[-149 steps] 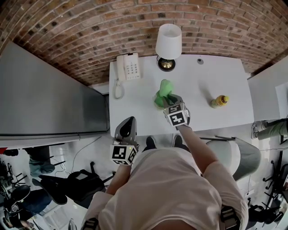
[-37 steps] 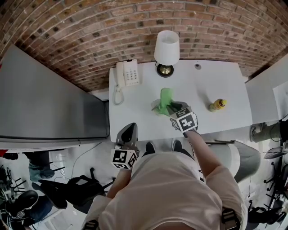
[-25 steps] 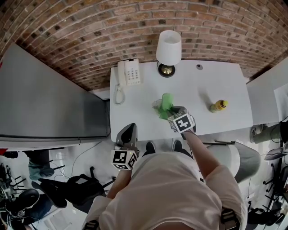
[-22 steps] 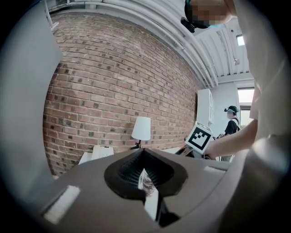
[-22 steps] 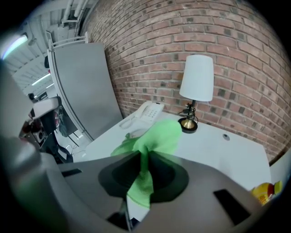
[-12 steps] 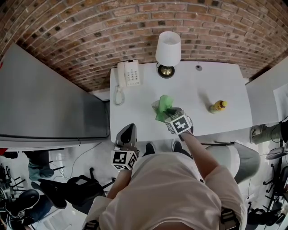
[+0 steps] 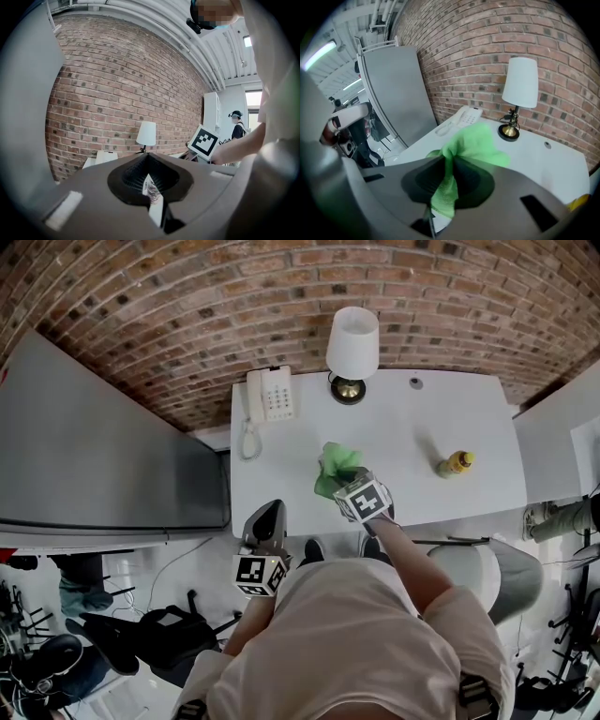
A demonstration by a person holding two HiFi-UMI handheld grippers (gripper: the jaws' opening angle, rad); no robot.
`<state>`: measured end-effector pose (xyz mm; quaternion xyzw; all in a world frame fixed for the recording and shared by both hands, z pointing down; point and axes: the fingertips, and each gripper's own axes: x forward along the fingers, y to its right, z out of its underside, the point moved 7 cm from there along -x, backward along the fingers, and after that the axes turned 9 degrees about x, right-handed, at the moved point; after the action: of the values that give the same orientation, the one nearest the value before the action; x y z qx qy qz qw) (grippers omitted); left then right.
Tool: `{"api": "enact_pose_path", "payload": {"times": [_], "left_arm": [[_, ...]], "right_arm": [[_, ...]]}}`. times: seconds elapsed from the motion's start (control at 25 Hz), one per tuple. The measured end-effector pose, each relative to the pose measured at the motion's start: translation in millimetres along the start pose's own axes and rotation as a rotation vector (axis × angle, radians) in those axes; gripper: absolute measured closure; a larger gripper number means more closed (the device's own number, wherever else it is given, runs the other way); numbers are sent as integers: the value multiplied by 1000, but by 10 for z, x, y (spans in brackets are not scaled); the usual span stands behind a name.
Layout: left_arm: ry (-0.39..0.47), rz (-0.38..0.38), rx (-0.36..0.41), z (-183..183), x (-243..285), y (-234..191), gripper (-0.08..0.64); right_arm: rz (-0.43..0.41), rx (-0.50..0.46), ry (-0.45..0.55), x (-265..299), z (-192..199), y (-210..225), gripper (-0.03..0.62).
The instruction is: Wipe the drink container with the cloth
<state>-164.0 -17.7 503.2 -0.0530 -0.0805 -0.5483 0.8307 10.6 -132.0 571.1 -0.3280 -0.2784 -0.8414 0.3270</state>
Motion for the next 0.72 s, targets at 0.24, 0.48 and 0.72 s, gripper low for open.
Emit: {"api": "enact_pose_path", "payload": {"times": [0.24,0.48,0.72], "left_arm": [[5,-3,-2,-11,-4,-12,549],[10,-2,-3,-20,6,-18,549],[7,-1,-4,-17,0,-31,549]], "right_arm": [[-52,8,-6,112,-2,-195,531],[-76,-57,-25,213,19,-410,531],[-146,-144,-12,252,-1,-587,531]]}}
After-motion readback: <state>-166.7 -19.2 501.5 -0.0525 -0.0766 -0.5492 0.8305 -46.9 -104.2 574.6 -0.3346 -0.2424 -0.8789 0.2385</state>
